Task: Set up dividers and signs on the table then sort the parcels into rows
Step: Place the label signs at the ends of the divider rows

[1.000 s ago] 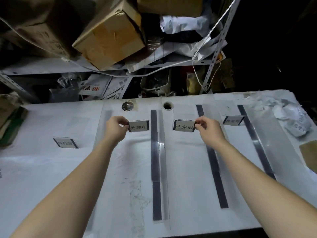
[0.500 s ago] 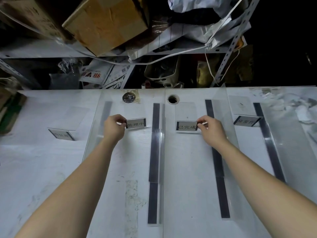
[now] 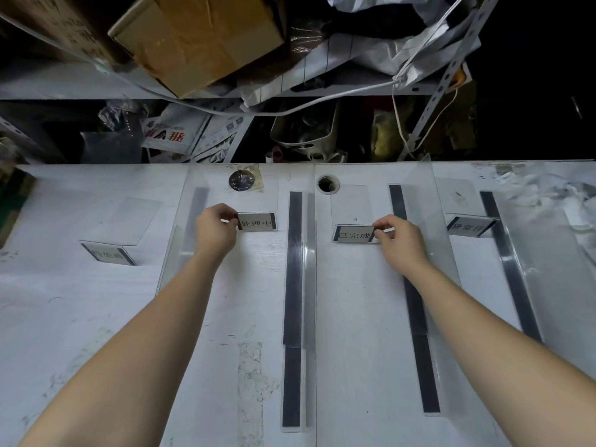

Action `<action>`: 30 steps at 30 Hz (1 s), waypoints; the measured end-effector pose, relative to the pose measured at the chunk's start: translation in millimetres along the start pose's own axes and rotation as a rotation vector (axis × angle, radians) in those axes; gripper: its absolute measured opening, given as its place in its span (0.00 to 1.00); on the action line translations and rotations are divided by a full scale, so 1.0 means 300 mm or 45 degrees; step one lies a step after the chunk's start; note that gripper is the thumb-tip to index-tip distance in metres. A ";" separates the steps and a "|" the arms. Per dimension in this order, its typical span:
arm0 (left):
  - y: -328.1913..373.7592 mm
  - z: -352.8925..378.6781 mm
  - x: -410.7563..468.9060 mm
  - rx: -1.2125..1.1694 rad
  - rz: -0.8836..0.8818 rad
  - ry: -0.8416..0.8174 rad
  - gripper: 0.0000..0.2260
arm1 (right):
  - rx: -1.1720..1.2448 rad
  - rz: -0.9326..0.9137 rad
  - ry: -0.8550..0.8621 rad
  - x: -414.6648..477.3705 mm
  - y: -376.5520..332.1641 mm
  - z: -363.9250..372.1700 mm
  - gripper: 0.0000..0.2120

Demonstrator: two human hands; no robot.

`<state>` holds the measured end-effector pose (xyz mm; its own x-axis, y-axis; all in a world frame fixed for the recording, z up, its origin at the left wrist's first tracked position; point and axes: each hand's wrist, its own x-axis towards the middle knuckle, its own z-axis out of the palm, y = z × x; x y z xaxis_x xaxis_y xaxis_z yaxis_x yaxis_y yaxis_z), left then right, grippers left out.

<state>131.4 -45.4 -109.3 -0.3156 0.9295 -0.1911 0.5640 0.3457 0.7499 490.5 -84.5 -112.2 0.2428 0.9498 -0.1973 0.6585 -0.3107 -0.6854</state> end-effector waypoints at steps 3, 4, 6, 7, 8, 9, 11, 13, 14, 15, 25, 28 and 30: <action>0.006 -0.001 0.001 0.020 -0.019 -0.007 0.09 | -0.003 0.000 -0.004 -0.006 -0.003 -0.003 0.07; 0.010 -0.003 -0.001 0.031 -0.031 -0.017 0.08 | -0.004 0.005 -0.012 -0.009 -0.003 -0.006 0.07; 0.032 -0.016 -0.011 0.066 -0.061 -0.046 0.11 | -0.002 0.022 -0.046 -0.023 -0.011 -0.016 0.09; 0.048 -0.026 -0.018 0.096 -0.058 -0.063 0.15 | -0.017 0.022 -0.060 -0.032 -0.021 -0.023 0.12; 0.066 -0.038 -0.025 0.140 -0.026 -0.077 0.18 | -0.054 0.009 -0.068 -0.044 -0.033 -0.031 0.15; 0.088 -0.052 -0.034 0.193 0.031 -0.089 0.20 | -0.113 -0.012 -0.068 -0.059 -0.051 -0.041 0.18; 0.139 -0.091 -0.054 0.321 0.187 -0.114 0.22 | -0.256 -0.057 -0.054 -0.097 -0.100 -0.065 0.22; 0.189 -0.140 -0.080 0.475 0.360 -0.127 0.22 | -0.412 -0.111 -0.056 -0.142 -0.163 -0.091 0.23; 0.211 -0.169 -0.093 0.542 0.432 -0.122 0.21 | -0.491 -0.142 -0.058 -0.166 -0.198 -0.104 0.24; 0.232 -0.201 -0.108 0.596 0.482 -0.117 0.20 | -0.563 -0.165 -0.060 -0.190 -0.236 -0.116 0.25; 0.213 -0.618 -0.347 1.146 0.665 0.029 0.26 | -0.853 -0.330 -0.011 -0.484 -0.579 -0.158 0.29; 0.150 -0.756 -0.482 1.191 0.610 0.068 0.27 | -0.859 -0.406 -0.026 -0.589 -0.645 -0.133 0.30; 0.102 -0.843 -0.583 1.206 0.535 0.092 0.28 | -0.839 -0.464 -0.055 -0.669 -0.688 -0.101 0.31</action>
<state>11.0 -230.0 107.2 0.0176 0.9993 0.0321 0.9978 -0.0155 -0.0638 327.5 -212.1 90.0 -0.0911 0.9930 -0.0747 0.9849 0.0788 -0.1539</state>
